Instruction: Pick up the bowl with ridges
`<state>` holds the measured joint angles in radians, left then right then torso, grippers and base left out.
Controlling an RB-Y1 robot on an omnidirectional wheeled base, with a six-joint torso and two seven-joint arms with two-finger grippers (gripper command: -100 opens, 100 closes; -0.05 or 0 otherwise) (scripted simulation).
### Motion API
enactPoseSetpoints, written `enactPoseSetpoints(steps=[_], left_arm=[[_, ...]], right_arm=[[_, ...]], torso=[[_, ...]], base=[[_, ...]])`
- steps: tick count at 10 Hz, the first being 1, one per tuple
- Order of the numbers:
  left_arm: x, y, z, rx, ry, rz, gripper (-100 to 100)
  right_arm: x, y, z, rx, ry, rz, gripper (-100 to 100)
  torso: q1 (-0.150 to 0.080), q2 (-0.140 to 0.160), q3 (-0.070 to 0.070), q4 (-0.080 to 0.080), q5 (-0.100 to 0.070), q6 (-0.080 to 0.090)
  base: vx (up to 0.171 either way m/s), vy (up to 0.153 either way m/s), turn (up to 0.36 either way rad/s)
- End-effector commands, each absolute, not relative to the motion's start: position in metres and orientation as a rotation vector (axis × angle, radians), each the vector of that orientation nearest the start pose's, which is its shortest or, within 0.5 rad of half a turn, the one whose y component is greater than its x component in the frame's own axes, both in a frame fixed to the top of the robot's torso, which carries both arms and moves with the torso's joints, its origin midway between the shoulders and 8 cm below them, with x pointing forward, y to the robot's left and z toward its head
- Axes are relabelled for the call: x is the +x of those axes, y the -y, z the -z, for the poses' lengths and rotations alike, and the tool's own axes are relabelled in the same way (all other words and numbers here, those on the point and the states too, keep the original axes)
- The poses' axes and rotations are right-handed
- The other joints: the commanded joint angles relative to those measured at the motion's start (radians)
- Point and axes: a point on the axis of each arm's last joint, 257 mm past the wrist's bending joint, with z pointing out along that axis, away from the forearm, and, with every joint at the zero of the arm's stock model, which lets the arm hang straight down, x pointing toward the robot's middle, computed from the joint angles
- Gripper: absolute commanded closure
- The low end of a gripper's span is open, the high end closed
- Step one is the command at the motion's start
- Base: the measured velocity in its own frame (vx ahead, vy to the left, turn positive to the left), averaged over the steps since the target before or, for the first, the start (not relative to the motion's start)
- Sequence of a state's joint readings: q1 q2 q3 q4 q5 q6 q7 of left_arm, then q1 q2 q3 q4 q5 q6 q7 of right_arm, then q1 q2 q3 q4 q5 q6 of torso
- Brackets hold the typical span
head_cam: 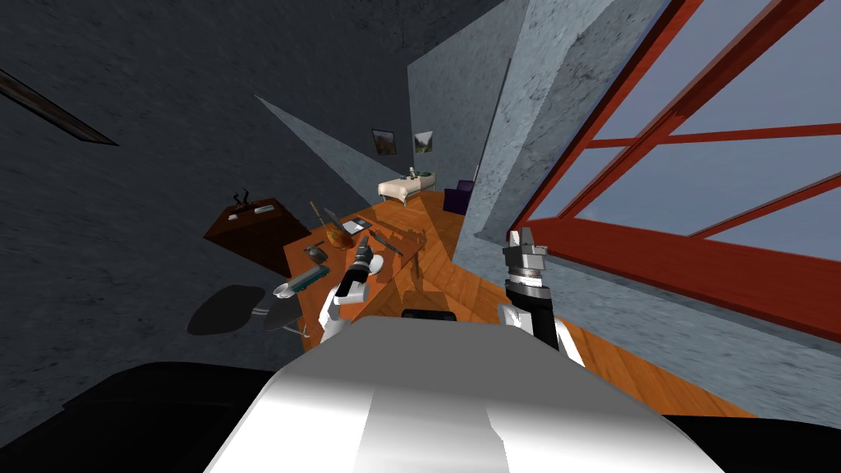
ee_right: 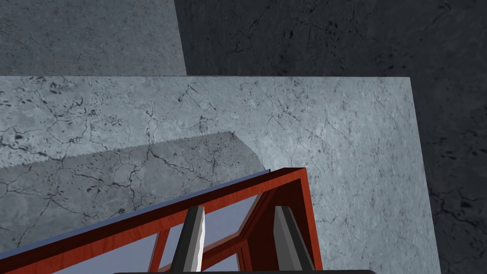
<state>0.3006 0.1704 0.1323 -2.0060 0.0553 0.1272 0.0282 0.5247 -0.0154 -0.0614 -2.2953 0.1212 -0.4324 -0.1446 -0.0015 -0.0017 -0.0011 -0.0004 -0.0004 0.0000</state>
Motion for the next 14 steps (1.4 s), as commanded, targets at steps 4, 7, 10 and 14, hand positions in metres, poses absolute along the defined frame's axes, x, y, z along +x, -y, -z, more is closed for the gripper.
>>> enactPoseSetpoints(steps=[4, 7, 10, 14], left_arm=[[0.458, -0.371, 0.194, -1.261, -1.18, 0.943, -100], [0.461, -0.384, 0.223, -1.356, -1.223, 0.889, -100], [0.458, -0.391, 0.248, -1.435, -1.264, 0.842, -100], [0.453, -0.402, 0.281, -1.55, -1.314, 0.778, -100]], right_arm=[[0.349, 0.291, -0.01, 0.687, -0.704, -1.266, 0], [0.349, 0.291, -0.01, 0.687, -0.704, -1.266, 0], [0.349, 0.291, -0.01, 0.687, -0.704, -1.266, 0], [0.349, 0.291, -0.01, 0.687, -0.704, -1.266, 0]], torso=[[0.001, 0.001, 0.0, 0.0, 0.0, 0.0], [0.0, 0.0, 0.0, 0.0, 0.0, 0.0], [0.0, 0.0, 0.0, 0.0, 0.0, 0.0], [0.001, 0.0, 0.0, 0.0, 0.0, 0.0]], base=[[0.015, -0.017, 0.004], [0.02, -0.024, 0.007], [0.023, -0.023, 0.008], [0.022, -0.018, 0.007]])
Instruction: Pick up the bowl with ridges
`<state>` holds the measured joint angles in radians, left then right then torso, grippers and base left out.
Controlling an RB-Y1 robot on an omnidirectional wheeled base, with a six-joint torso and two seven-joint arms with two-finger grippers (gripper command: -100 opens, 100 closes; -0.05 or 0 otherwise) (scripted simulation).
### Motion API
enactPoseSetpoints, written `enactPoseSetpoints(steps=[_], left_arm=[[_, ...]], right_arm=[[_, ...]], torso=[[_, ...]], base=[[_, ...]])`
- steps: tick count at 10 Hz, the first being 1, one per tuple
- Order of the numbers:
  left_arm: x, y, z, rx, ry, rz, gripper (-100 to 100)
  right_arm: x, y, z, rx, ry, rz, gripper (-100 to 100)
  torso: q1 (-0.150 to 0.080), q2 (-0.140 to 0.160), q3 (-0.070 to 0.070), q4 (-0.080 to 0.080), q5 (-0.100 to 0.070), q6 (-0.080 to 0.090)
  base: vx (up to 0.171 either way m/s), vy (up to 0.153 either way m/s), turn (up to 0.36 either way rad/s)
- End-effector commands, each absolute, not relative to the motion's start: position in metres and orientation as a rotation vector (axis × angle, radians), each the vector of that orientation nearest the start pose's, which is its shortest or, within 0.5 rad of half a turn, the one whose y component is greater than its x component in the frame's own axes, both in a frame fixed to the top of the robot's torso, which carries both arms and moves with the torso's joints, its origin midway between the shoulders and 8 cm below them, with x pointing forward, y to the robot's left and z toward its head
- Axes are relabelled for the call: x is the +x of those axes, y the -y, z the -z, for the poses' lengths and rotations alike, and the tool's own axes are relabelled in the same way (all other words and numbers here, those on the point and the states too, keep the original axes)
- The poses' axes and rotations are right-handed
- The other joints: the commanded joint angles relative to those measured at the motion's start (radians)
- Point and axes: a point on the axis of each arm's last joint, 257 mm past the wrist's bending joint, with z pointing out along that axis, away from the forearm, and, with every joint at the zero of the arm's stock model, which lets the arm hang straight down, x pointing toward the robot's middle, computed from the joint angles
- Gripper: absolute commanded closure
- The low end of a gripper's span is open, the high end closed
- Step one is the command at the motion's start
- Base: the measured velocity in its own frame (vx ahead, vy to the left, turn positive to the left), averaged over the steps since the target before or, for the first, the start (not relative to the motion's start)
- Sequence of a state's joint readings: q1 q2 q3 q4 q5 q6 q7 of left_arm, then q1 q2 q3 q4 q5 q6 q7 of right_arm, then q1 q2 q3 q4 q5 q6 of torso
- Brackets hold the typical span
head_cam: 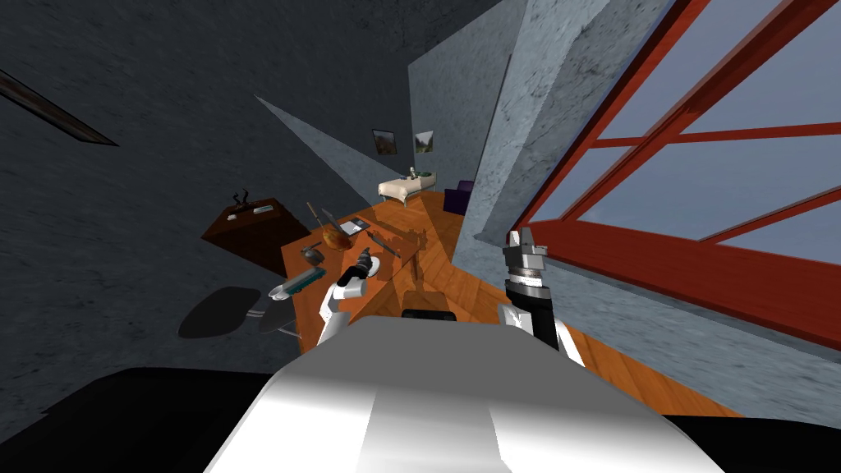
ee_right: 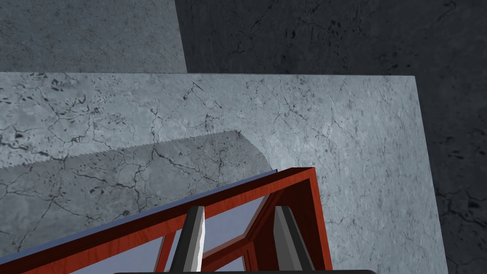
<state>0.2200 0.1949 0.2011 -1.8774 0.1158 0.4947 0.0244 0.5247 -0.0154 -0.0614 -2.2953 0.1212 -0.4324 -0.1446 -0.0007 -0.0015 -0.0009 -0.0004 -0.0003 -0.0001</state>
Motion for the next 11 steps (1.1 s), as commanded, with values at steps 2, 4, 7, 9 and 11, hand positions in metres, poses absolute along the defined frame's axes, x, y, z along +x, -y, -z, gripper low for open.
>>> enactPoseSetpoints(steps=[2, 4, 7, 9, 11], left_arm=[[0.449, -0.406, 0.298, -1.607, -1.339, 0.745, -100], [0.444, -0.409, 0.313, -1.662, -1.361, 0.714, -100], [0.434, -0.414, 0.34, -1.762, -1.398, 0.661, -100], [0.428, -0.415, 0.353, -1.814, -1.417, 0.634, -100], [0.42, -0.416, 0.367, -1.867, -1.437, 0.606, -100]], right_arm=[[0.349, 0.291, -0.01, 0.687, -0.704, -1.266, 0], [0.349, 0.291, -0.01, 0.687, -0.704, -1.266, 0], [0.349, 0.291, -0.01, 0.687, -0.704, -1.266, 0], [0.349, 0.291, -0.01, 0.687, -0.704, -1.266, 0], [0.349, 0.291, -0.01, 0.687, -0.704, -1.266, 0]], torso=[[0.0, 0.0, 0.0, 0.0, 0.0, 0.0], [0.0, 0.0, 0.0, 0.0, 0.0, 0.0], [0.001, 0.0, 0.0, 0.0, 0.0, 0.0], [0.001, 0.0, 0.0, 0.0, 0.0, 0.0], [0.001, 0.0, 0.0, 0.0, 0.0, 0.0]], base=[[0.022, -0.015, 0.007], [0.023, -0.01, 0.008], [0.023, -0.008, 0.009], [0.021, 0.0, 0.006], [0.022, 0.004, 0.007]])
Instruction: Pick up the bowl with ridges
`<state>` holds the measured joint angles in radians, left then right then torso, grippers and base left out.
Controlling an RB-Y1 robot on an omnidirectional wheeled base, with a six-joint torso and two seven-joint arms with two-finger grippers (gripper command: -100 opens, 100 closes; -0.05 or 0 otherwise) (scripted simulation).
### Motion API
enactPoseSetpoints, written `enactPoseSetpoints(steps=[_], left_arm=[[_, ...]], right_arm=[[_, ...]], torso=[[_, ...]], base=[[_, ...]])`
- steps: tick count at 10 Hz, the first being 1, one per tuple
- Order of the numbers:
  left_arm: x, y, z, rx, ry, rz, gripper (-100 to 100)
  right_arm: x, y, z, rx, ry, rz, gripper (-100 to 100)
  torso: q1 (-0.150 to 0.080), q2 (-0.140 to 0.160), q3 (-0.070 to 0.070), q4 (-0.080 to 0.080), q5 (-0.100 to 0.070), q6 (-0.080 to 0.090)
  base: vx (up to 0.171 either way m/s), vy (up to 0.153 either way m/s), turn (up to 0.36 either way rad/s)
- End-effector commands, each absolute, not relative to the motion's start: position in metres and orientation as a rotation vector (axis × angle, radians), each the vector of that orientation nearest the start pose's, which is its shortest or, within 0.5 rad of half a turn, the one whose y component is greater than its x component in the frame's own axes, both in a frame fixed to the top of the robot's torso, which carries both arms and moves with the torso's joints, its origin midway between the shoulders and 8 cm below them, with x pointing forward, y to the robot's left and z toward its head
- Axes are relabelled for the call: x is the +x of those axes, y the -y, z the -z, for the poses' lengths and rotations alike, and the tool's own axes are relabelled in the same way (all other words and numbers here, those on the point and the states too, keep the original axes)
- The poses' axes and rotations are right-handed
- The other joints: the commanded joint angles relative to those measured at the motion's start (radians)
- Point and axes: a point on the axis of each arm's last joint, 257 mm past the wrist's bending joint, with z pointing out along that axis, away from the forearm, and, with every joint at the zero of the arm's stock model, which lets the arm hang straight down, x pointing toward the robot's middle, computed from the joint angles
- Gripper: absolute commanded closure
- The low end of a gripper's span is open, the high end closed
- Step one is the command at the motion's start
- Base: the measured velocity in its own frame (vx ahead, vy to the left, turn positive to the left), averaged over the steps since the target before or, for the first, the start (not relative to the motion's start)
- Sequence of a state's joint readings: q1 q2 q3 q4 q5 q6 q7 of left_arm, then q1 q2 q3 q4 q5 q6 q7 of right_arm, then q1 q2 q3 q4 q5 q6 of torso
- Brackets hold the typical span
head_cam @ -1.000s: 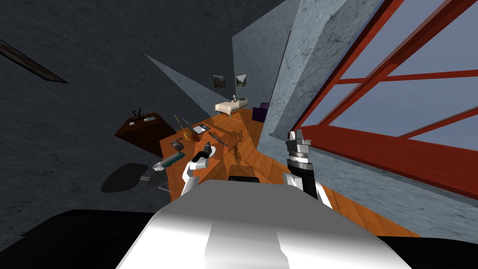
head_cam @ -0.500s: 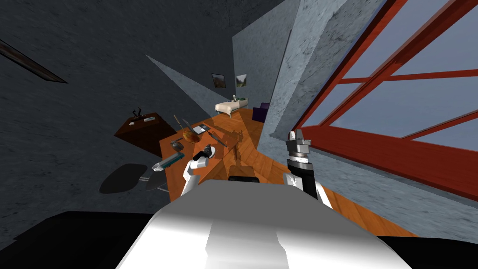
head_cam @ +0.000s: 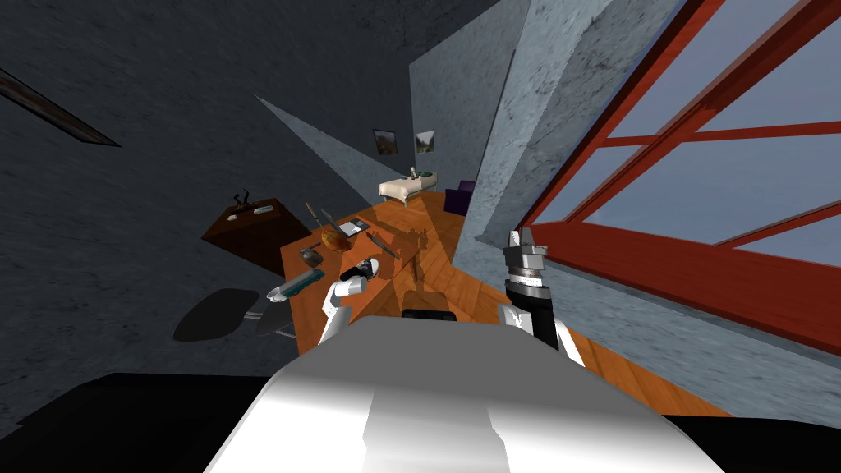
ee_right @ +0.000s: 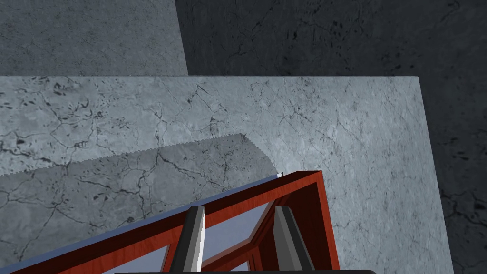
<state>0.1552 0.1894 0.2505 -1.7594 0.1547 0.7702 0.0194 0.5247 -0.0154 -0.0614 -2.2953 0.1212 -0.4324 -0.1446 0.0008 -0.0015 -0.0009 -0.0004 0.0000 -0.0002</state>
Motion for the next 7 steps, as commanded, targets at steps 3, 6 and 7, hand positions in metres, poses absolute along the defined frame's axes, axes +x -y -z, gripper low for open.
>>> enactPoseSetpoints(steps=[3, 6, 7], left_arm=[[0.406, -0.415, 0.39, -1.961, -1.467, 0.561, -100], [0.392, -0.412, 0.41, -2.045, -1.491, 0.522, -100], [0.385, -0.411, 0.419, -2.083, -1.501, 0.505, -100]], right_arm=[[0.349, 0.291, -0.01, 0.687, -0.704, -1.266, 0], [0.349, 0.291, -0.01, 0.687, -0.705, -1.266, 0], [0.349, 0.291, -0.01, 0.687, -0.705, -1.266, 0]], torso=[[0.0, 0.0, 0.0, 0.0, 0.0, 0.0], [0.002, -0.001, 0.0, 0.0, 0.0, 0.0], [0.002, 0.0, 0.0, 0.0, 0.0, 0.0]], base=[[0.027, 0.014, 0.008], [0.032, 0.036, 0.007], [0.035, 0.053, 0.011]])
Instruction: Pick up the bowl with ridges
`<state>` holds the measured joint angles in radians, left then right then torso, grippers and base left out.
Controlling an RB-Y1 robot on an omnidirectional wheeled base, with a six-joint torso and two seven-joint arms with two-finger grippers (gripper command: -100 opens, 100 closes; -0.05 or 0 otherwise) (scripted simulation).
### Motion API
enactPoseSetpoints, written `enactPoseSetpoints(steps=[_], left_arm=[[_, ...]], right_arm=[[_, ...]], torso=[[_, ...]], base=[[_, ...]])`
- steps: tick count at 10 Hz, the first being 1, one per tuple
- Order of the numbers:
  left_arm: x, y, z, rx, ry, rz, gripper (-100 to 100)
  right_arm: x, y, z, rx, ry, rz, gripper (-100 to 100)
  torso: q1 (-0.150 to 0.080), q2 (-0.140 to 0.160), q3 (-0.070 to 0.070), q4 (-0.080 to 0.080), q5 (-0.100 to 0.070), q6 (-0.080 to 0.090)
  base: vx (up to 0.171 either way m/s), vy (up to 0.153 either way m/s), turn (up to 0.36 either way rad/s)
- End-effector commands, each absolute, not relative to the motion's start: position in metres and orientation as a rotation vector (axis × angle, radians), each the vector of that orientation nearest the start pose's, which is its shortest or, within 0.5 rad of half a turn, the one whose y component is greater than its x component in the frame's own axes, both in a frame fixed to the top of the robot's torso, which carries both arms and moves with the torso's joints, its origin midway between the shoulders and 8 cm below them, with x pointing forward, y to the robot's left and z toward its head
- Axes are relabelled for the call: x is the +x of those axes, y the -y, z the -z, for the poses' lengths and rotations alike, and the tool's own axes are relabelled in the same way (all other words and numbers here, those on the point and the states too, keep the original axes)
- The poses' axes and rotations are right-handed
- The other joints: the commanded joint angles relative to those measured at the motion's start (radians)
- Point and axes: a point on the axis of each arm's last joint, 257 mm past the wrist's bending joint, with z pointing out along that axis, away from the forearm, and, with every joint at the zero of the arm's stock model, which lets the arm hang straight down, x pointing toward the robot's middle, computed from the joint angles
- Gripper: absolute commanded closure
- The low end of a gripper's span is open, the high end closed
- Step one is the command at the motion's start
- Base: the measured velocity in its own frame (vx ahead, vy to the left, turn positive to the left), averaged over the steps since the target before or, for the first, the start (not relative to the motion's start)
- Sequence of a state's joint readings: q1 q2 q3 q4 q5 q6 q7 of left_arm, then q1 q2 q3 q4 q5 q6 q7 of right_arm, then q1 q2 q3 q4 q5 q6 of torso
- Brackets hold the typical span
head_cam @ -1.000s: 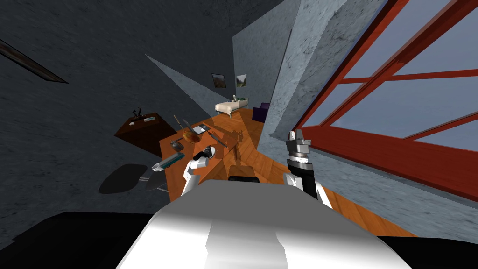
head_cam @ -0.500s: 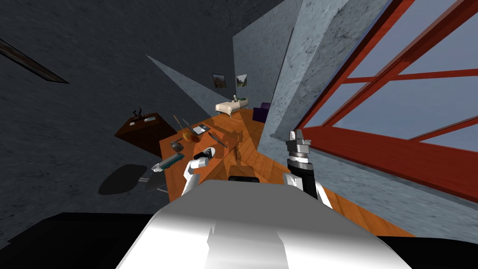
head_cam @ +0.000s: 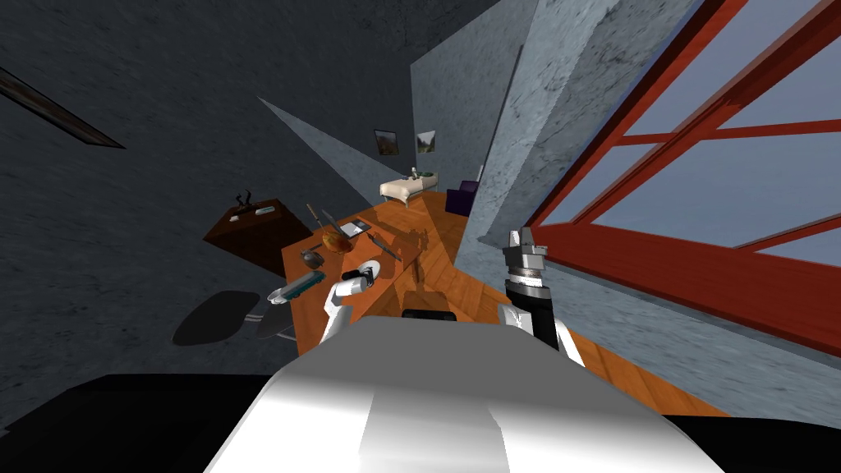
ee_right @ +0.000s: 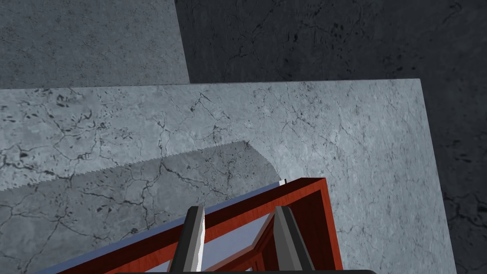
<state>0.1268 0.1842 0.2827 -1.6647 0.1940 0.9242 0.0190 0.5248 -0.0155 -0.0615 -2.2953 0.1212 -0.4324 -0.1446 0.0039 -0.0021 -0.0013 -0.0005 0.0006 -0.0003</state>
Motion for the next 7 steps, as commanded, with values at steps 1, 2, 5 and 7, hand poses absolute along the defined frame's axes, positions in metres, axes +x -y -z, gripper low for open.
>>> enactPoseSetpoints(steps=[1, 2, 5, 7], left_arm=[[0.378, -0.41, 0.427, -2.119, -1.51, 0.488, -100], [0.371, -0.408, 0.435, -2.152, -1.518, 0.472, -100], [0.345, -0.405, 0.46, -2.246, -1.54, 0.416, -100], [0.351, -0.406, 0.456, -2.227, -1.536, 0.428, 0]], right_arm=[[0.349, 0.291, -0.01, 0.687, -0.705, -1.266, 0], [0.349, 0.291, -0.01, 0.687, -0.705, -1.266, 0], [0.349, 0.291, -0.01, 0.687, -0.705, -1.266, 0], [0.349, 0.291, -0.01, 0.687, -0.705, -1.266, 0]], torso=[[0.0, 0.0, 0.0, 0.0, 0.0, 0.0], [0.001, 0.0, 0.0, 0.0, 0.0, 0.0], [0.002, 0.0, 0.0, 0.0, 0.0, 0.0], [0.0, 0.0, 0.0, 0.0, 0.0, 0.0]], base=[[0.039, 0.063, 0.008], [0.039, 0.076, 0.008], [0.045, 0.08, 0.005], [0.014, 0.026, -0.002]])
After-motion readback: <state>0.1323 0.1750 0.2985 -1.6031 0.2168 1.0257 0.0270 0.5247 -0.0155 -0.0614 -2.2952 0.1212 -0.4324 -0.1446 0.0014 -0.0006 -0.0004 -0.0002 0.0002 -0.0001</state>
